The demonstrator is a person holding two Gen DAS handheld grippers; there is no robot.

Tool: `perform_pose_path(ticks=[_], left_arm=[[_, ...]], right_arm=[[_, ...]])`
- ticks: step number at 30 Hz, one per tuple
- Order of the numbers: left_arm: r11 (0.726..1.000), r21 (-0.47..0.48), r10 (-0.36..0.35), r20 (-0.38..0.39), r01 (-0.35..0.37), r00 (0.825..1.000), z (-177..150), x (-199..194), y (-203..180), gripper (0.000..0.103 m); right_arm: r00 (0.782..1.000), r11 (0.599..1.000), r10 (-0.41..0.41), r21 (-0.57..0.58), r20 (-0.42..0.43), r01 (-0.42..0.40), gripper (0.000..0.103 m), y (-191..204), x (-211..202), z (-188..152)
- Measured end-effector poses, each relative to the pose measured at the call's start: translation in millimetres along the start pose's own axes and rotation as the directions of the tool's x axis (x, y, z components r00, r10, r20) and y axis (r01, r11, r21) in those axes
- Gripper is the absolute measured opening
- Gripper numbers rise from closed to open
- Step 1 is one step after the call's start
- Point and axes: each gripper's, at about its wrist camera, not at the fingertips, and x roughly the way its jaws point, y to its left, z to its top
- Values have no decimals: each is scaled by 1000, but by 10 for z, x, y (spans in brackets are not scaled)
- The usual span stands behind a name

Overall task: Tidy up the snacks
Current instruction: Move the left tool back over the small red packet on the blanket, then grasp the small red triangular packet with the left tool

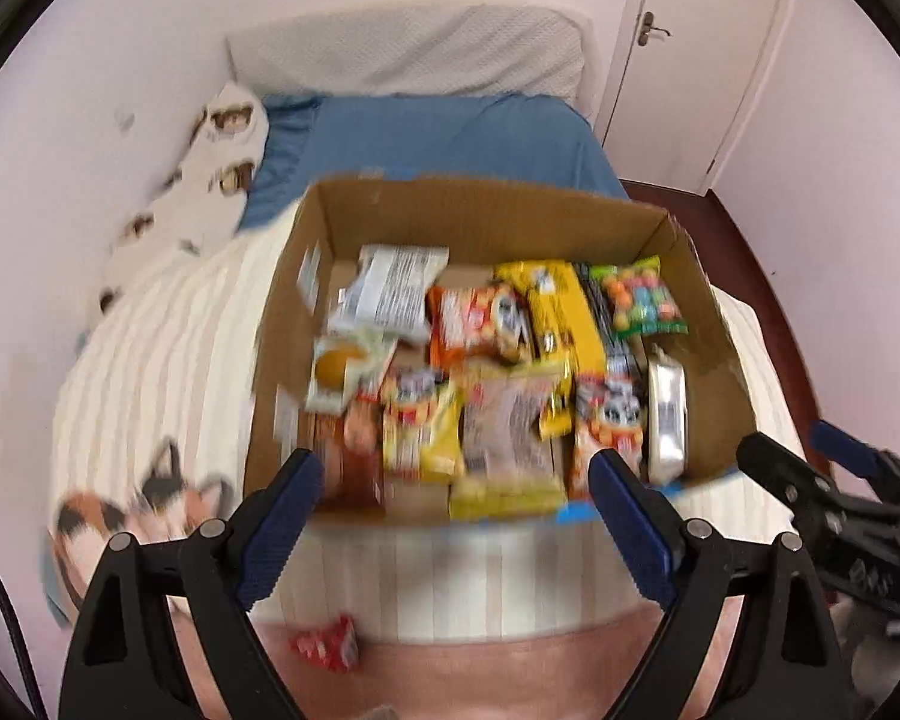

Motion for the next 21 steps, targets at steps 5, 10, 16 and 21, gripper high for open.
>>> perform_pose_path(ticks=[5,10,16,21], left_arm=[[981,-192,-55,-116,32,992,-543,165,530,91],[934,-356,-94,-232,5,968,-1021,511,961,91],[910,-413,-103,-312,-38,944,-1315,830,1127,91],[921,-386,-108,-382,-53,918,-1446,1135,1081,89]], right_arm=[[998,999,24,39,-52,-22,100,-33,148,-202],[997,998,41,50,-70,-38,100,52,274,-276],[995,998,53,21,-89,-52,100,211,373,-281],[993,999,47,-19,-107,-49,100,333,456,-273]])
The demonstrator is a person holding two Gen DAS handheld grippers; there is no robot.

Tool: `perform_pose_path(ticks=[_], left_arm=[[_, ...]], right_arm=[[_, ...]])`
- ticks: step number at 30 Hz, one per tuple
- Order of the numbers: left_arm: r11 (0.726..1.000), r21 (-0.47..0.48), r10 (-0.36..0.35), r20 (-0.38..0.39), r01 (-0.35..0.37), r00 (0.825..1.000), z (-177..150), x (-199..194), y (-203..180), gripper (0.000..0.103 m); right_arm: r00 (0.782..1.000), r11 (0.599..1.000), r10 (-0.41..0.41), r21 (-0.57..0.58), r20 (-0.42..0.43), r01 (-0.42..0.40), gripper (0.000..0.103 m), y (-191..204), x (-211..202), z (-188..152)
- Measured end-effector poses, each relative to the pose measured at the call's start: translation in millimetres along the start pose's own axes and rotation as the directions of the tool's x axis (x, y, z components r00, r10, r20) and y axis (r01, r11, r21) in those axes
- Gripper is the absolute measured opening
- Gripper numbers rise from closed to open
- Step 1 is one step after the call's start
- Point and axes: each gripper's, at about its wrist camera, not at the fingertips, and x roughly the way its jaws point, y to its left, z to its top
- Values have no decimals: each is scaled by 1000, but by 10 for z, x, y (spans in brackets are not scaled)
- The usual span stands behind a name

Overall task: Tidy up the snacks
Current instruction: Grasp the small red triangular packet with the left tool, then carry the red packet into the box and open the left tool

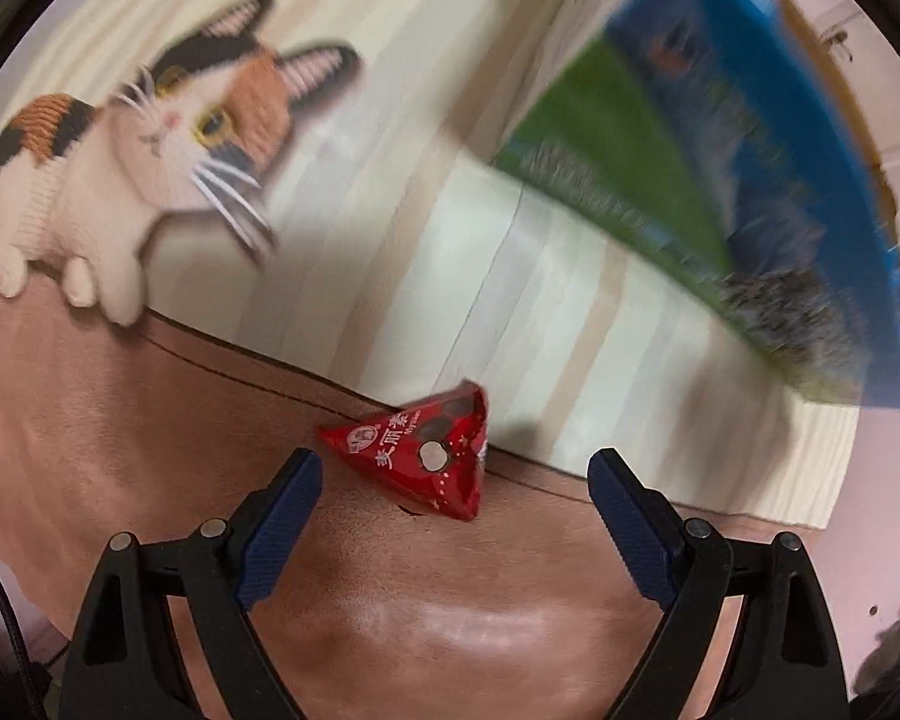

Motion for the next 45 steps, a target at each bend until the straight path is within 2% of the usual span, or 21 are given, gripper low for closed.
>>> perform_pose_path(ticks=[2,3,4,5,7,8,10,14,21,27,31,34,37,42,45], left_arm=[[1000,2,-2,-35,2,999,-1,129,-9,81],[1000,-1,-3,-49,3,999,-3,192,-12,73],[1000,-1,-3,-56,3,998,-1,226,-22,70],[1000,3,5,-56,-5,998,-6,252,-36,67],[1000,12,11,-44,-10,999,-13,253,-58,52],[1000,14,12,-44,-11,999,-12,258,-72,47],[1000,14,9,-40,-9,999,-27,243,-68,43],[1000,2,5,-28,-5,1000,-44,183,-56,42],[997,-19,-72,9,72,997,-59,-224,-42,41],[986,74,-161,114,153,980,-42,-954,-405,41],[971,144,-214,173,190,961,152,-1398,-675,42],[962,212,-216,207,172,954,292,-1601,-909,42],[950,292,-182,236,109,954,510,-1705,-1247,42],[934,354,-137,250,41,959,894,-1666,-1626,42],[929,371,-99,251,-1,963,1169,-1515,-1829,42]], right_arm=[[1000,1000,2,1,-8,-2,100,14,35,6],[1000,1000,0,3,-12,0,100,14,48,5],[1000,1000,-4,5,-15,4,100,13,61,7],[1000,1000,-6,8,-15,7,100,10,69,9],[1000,1000,-20,13,-14,20,100,-5,71,15],[1000,1000,-22,15,-15,23,100,-7,77,21],[1000,999,-24,21,-14,24,100,-13,85,29],[1000,999,-24,25,-11,25,100,-11,78,34],[1000,999,-17,29,6,16,100,15,6,49],[1000,999,4,47,21,-4,100,-15,-92,87],[999,998,12,54,43,-14,100,-43,-201,149],[998,998,8,55,61,-12,100,-65,-275,221],[997,999,-5,48,72,2,100,-77,-324,321],[996,999,-54,7,74,53,100,-67,-308,539],[994,996,-90,-7,69,91,100,-95,-232,709]])
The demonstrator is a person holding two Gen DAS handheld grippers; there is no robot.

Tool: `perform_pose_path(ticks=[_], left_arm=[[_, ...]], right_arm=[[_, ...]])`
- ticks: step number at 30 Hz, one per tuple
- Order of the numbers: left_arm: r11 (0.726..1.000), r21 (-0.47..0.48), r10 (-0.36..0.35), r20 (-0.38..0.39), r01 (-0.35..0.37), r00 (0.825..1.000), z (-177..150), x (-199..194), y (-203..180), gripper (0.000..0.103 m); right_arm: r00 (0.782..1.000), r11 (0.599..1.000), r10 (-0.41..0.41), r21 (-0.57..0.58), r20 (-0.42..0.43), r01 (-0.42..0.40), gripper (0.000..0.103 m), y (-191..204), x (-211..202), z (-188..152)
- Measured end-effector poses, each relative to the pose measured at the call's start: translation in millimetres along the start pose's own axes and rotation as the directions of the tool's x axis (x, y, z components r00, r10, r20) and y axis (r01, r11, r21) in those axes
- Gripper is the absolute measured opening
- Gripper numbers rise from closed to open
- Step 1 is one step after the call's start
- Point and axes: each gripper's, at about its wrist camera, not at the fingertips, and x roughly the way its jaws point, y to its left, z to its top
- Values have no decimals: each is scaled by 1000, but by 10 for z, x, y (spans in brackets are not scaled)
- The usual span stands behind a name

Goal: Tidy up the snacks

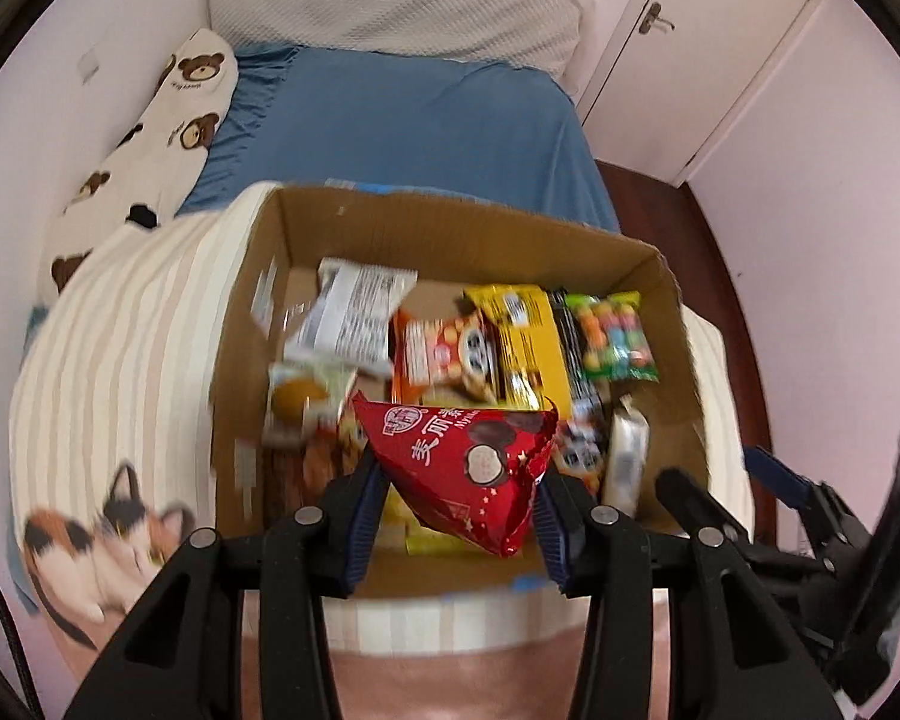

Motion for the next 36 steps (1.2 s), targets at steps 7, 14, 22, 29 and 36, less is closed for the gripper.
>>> perform_pose_path(ticks=[7,14,22,29,36], left_arm=[[996,68,60,-46,-57,997,482,460,-85,43],[990,111,97,-122,-84,988,538,782,-168,63],[991,75,120,-141,-110,983,419,926,-43,99],[993,54,110,-138,-104,984,284,884,12,100],[990,50,132,-76,-128,988,155,554,-63,100]], right_arm=[[997,997,-72,-38,-24,71,100,-46,280,365],[990,993,-111,-59,-87,106,100,-108,554,497],[983,990,-132,-55,-130,126,100,-159,706,423],[982,991,-133,-38,-135,129,100,-182,699,368],[988,993,-115,-35,-104,112,100,-167,451,286]])
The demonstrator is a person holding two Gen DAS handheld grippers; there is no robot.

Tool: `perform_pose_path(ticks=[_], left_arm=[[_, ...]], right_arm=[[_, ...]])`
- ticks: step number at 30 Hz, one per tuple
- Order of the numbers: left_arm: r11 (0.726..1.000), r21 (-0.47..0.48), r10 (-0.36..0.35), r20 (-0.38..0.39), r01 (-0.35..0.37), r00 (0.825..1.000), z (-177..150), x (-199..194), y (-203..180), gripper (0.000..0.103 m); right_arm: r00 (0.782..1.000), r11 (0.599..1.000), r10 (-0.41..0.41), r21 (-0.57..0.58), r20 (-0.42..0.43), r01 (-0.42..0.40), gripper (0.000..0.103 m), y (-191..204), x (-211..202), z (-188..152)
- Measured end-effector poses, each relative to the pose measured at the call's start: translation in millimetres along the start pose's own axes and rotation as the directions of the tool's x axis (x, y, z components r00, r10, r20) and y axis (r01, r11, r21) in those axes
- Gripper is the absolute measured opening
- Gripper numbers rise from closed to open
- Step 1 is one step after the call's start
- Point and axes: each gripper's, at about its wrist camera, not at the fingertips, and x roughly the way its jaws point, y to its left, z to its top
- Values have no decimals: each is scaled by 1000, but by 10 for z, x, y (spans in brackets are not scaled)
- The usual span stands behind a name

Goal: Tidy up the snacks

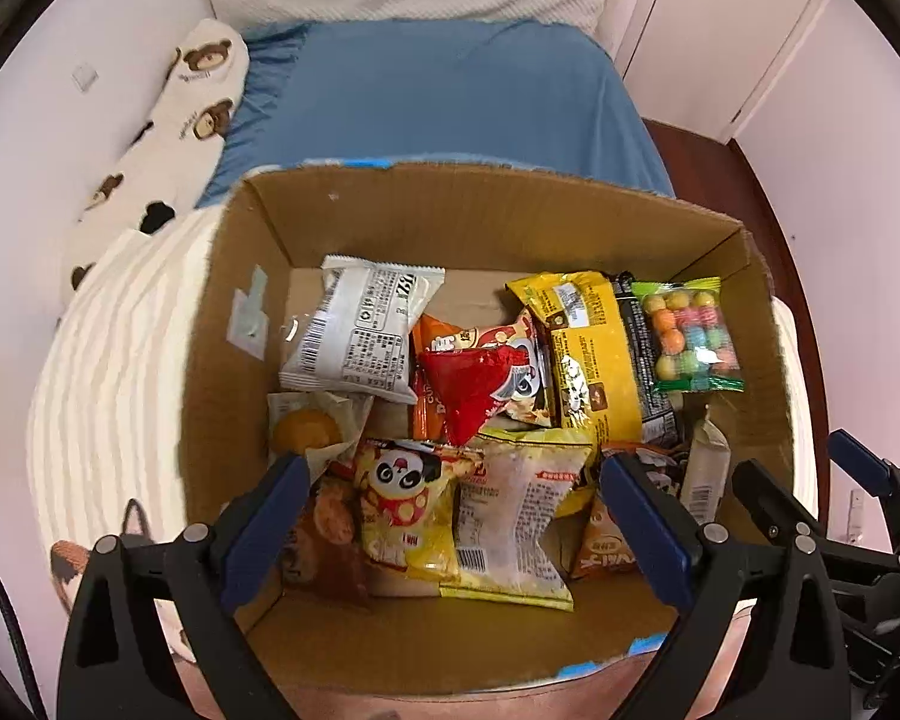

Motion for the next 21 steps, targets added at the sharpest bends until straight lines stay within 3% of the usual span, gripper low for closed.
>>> perform_pose_path(ticks=[8,14,21], left_arm=[[997,8,69,133,-71,989,-373,-633,-53,100],[997,-6,80,245,-81,966,-799,-1180,-71,100],[999,-9,51,299,-51,953,-1305,-1673,-93,100]], right_arm=[[995,1000,29,-9,100,-29,100,-18,-650,-302],[983,998,58,-34,175,-53,100,-23,-1182,-645],[962,996,85,-42,261,-77,100,-90,-1868,-1123]])
